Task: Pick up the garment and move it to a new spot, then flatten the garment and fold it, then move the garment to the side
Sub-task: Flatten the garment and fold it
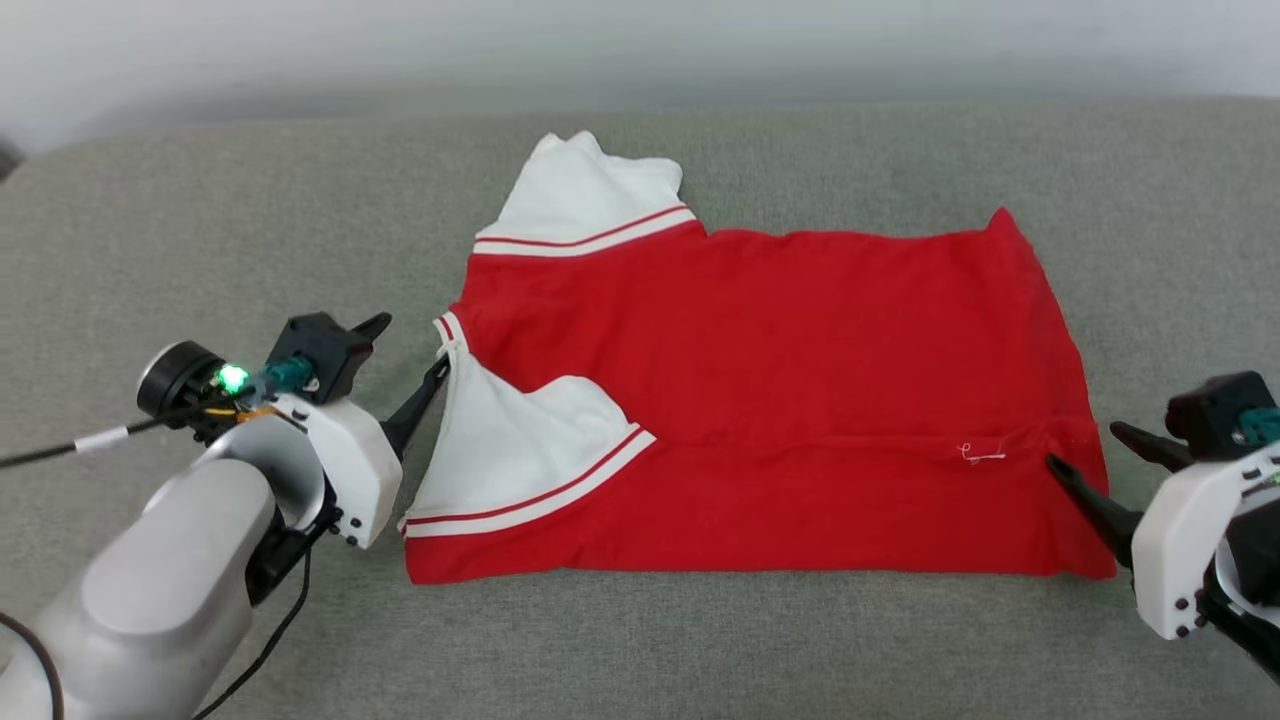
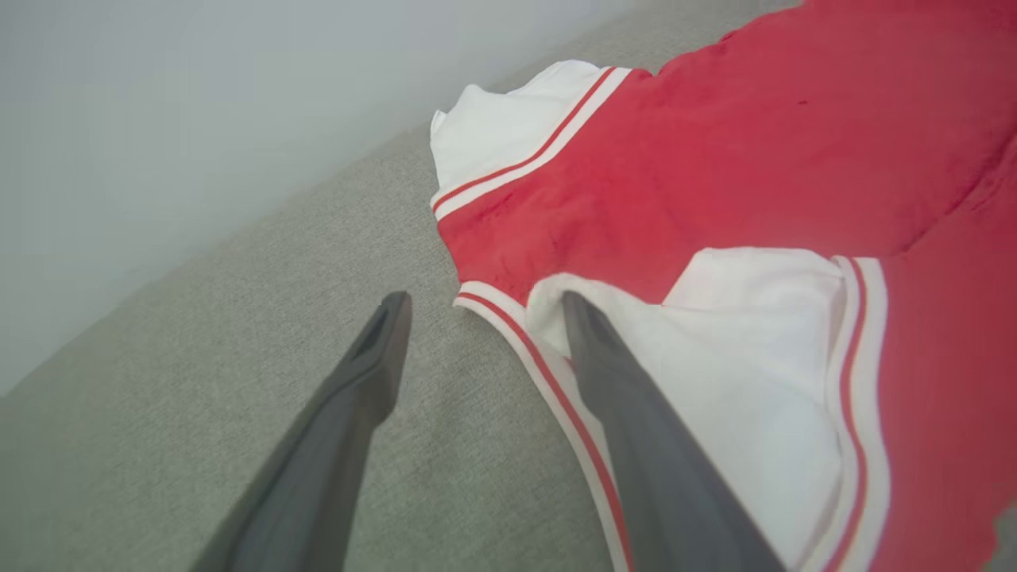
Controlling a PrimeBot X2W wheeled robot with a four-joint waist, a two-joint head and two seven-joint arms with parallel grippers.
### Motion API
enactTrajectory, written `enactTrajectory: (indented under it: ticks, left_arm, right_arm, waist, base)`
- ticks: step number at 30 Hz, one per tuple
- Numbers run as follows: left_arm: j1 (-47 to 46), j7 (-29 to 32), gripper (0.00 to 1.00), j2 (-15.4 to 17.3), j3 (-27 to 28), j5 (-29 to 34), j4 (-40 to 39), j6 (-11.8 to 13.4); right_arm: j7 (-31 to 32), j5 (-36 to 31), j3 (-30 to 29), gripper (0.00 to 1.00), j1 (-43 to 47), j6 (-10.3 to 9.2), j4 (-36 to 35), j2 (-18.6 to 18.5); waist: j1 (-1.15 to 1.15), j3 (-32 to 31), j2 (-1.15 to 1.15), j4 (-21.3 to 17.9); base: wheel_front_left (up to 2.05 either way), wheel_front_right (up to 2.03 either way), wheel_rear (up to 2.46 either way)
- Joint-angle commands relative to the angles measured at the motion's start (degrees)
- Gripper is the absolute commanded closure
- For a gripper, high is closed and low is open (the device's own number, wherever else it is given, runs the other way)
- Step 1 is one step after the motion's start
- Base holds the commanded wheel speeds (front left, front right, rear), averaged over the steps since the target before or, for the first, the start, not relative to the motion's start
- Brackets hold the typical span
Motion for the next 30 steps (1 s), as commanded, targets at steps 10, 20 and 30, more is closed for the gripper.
enactTrajectory:
  ticks: [10,20,30]
  left_arm:
    - [-4.84,28.67,0.0,5.86,-2.11,-9.78,-13.38,-0.4]
    - [-7.51,56.58,0.0,8.77,-6.81,-21.02,-18.81,-0.1]
    - [-5.96,63.09,0.0,8.03,-10.2,-21.79,-16.89,0.62]
  right_arm:
    - [1.29,-2.68,-6.1,0.0,7.45,-0.04,-6.16,1.63]
    - [3.24,-4.59,-7.17,0.0,7.95,-0.04,-8.61,4.07]
    - [4.17,-4.88,-6.36,0.0,5.81,-0.04,-8.17,5.47]
  waist:
    - [-0.01,-3.73,0.0,0.23]
    - [-0.01,-2.96,0.0,-0.94]
    - [-0.01,-0.51,0.0,-2.58]
  base:
    - [0.0,0.0,0.0]
    - [0.0,0.0,0.0]
    - [0.0,0.0,0.0]
